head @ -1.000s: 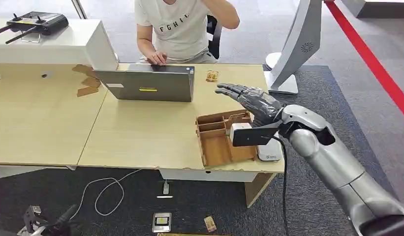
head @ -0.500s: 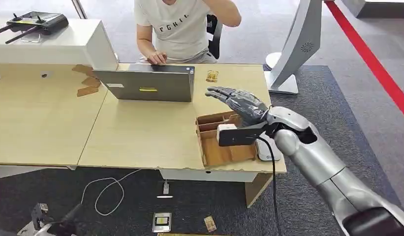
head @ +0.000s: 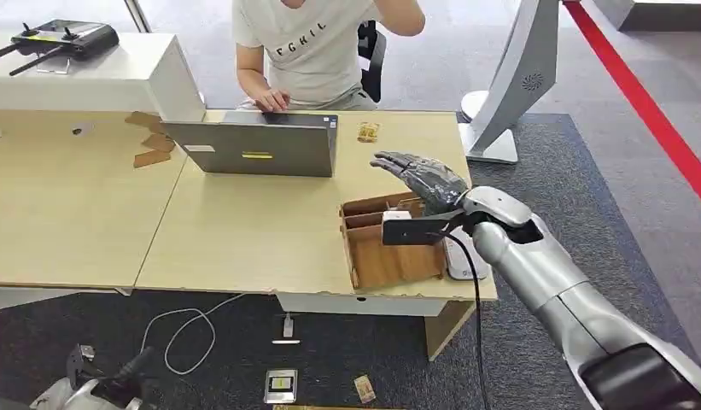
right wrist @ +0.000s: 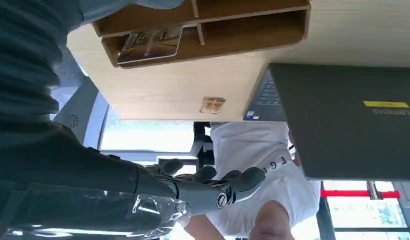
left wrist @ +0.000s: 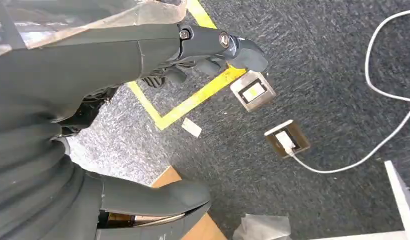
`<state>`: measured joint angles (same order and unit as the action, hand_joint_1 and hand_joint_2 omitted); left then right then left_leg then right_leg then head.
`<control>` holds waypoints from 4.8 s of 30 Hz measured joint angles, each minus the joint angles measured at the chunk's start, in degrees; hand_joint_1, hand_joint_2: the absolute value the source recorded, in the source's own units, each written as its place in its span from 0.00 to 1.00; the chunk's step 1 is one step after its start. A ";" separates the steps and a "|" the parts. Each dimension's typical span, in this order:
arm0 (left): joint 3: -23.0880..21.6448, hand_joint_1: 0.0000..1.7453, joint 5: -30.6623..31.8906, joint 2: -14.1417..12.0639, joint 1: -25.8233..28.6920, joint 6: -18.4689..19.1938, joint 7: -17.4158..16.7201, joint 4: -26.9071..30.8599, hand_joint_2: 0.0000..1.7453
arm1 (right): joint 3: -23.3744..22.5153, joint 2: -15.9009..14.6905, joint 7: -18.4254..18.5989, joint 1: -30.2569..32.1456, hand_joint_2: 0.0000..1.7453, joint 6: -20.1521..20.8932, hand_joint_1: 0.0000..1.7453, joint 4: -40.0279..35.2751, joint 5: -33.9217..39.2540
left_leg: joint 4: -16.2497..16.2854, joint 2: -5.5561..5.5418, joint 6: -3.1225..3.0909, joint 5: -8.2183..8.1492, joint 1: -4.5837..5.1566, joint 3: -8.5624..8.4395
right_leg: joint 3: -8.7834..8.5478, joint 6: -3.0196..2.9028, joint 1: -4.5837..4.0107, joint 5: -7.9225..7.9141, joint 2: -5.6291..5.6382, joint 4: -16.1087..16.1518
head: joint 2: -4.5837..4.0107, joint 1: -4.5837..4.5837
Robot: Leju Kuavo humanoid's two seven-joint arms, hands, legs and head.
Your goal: Pass the card to the sensor for recognition and then transmit it.
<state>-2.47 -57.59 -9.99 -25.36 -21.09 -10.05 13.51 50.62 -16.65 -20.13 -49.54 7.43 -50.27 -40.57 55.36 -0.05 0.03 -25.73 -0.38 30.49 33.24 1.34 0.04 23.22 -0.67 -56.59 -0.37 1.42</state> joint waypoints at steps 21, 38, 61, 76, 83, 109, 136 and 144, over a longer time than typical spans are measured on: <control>0.00 0.00 -1.20 -0.76 0.25 -0.09 -0.52 0.00 1.00 | -0.22 1.01 -0.02 -3.15 1.00 -2.08 0.00 12.35 -4.81 | 0.00 0.00 -0.02 0.01 0.00 0.00 | 0.00 -0.01 0.00 -0.01 0.00 0.00 | 0.00 0.00; 0.09 0.00 -2.25 -2.19 1.33 0.28 1.88 -0.02 1.00 | -0.59 2.84 -0.39 -4.37 1.00 -1.97 0.00 17.11 -5.94 | 0.00 0.00 -0.02 0.02 0.00 0.00 | 0.00 -0.01 0.00 -0.01 0.00 0.00 | 0.00 0.00; 0.17 0.00 -2.38 -2.54 1.74 0.63 2.43 -0.02 1.00 | -0.61 3.56 -0.92 -5.66 1.00 -1.70 0.00 20.08 -7.39 | 0.00 0.00 -0.02 0.02 0.00 0.00 | -0.01 -0.01 0.00 -0.01 0.00 -0.01 | 0.00 0.00; 0.17 0.00 -2.14 -2.89 1.82 0.63 1.57 -0.02 1.00 | -0.63 4.24 -1.22 -5.76 1.00 -2.05 0.00 22.25 -7.71 | 0.00 0.00 -0.02 0.02 0.00 -0.01 | -0.01 -0.01 0.00 -0.01 0.00 -0.01 | 0.00 0.00; 0.17 0.00 -2.08 -2.95 2.02 0.63 1.01 -0.02 1.00 | -0.63 4.24 -1.36 -5.75 1.00 -2.05 0.00 22.69 -7.78 | 0.00 0.00 -0.01 0.03 0.00 -0.01 | 0.00 -0.01 -0.01 -0.01 0.00 -0.01 | 0.00 0.00; 0.31 0.00 -2.40 -3.30 2.62 1.05 1.99 -0.11 1.00 | -0.74 4.24 -1.36 -5.76 1.00 -3.02 1.00 24.19 -8.22 | 0.00 0.00 -0.01 0.03 0.00 -0.01 | -0.01 -0.01 0.00 -0.01 0.00 -0.01 | 0.00 0.00; 0.37 0.00 -1.09 -2.30 2.55 0.64 -0.70 -0.11 1.00 | -2.21 1.51 -2.12 -3.78 1.00 -5.31 1.00 24.11 -6.73 | 0.02 0.03 -0.02 0.03 0.01 -0.09 | -0.07 0.00 0.00 -0.02 0.00 0.01 | 0.00 0.00; 0.37 0.00 -0.96 -1.62 2.04 -0.24 -0.72 -0.11 1.00 | -2.27 0.87 -2.69 -3.25 1.00 -6.23 1.00 23.84 -6.36 | 0.02 0.03 -0.02 0.03 0.01 -0.10 | -0.07 0.00 0.00 -0.02 0.00 0.01 | 0.00 0.00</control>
<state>-2.10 -58.55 -11.61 -23.33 -21.33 -10.78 13.40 48.35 -15.78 -22.82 -52.79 1.20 -26.42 -46.93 55.38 -0.02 0.01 -25.70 -0.37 30.39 33.17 1.34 0.03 23.20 -0.67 -56.57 -0.37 1.42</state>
